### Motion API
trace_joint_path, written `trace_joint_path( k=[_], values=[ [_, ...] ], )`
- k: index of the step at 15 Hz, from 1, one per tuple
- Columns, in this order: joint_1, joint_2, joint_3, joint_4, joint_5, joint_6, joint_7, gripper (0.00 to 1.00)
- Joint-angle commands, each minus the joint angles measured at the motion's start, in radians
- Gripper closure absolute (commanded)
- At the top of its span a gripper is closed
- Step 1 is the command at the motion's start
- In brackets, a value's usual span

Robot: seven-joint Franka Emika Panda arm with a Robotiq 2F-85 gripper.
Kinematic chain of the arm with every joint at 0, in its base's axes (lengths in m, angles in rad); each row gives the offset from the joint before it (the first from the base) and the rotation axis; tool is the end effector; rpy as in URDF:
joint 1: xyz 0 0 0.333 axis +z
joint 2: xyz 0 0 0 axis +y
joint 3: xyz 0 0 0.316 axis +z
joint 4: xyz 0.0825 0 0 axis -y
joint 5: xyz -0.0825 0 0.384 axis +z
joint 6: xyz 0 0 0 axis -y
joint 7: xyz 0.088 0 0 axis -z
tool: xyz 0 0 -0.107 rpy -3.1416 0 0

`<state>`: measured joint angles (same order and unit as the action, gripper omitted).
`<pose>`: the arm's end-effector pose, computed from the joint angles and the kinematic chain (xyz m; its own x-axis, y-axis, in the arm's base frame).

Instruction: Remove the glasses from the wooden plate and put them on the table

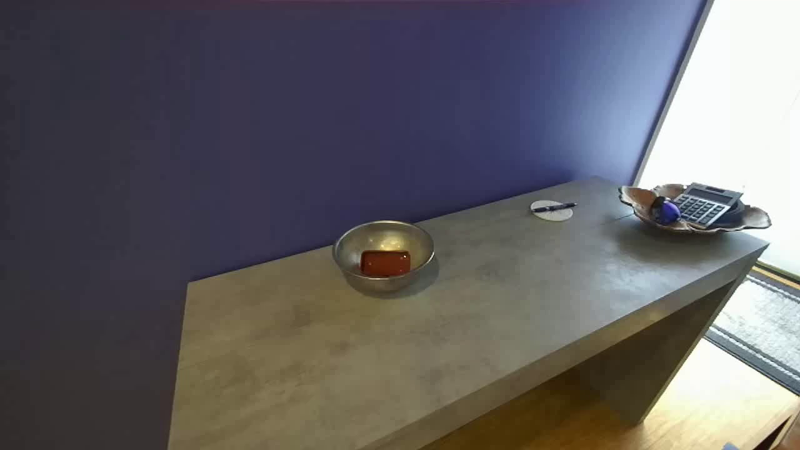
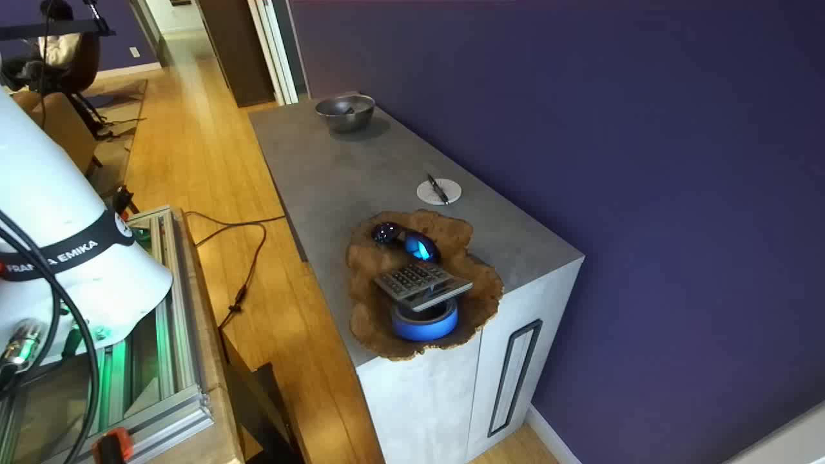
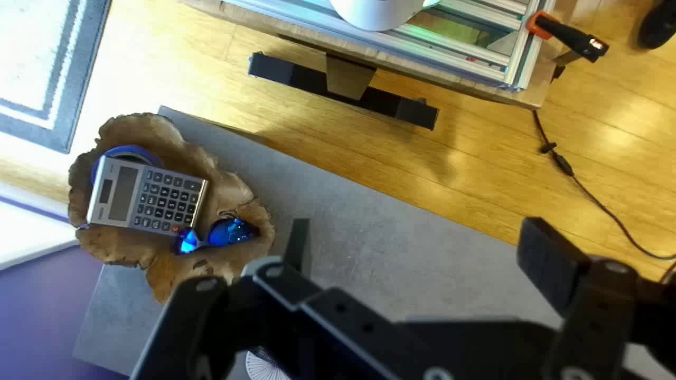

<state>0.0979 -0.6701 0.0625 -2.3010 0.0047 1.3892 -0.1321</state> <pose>0.3119 0.0559 0.5657 0.9339 0.2628 -0.2425 0.2714 -0.9625 0.0022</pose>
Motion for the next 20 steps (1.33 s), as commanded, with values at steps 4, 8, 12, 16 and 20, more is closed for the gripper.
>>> trace_joint_path(
  k=[4, 8, 12, 16, 20],
  values=[
    [-0.06, 0.057, -0.041, -0.005, 0.037, 0.132, 0.125, 0.0],
    [-0.151, 0.163, -0.125, -0.058, 0.021, 0.356, 0.164, 0.0],
    [-0.229, 0.307, -0.19, -0.107, 0.047, 0.563, 0.221, 0.0],
    [-0.249, 0.362, -0.197, -0.132, 0.02, 0.624, 0.227, 0.0],
    [-0.246, 0.358, -0.192, -0.123, 0.02, 0.621, 0.224, 0.0]
  ],
)
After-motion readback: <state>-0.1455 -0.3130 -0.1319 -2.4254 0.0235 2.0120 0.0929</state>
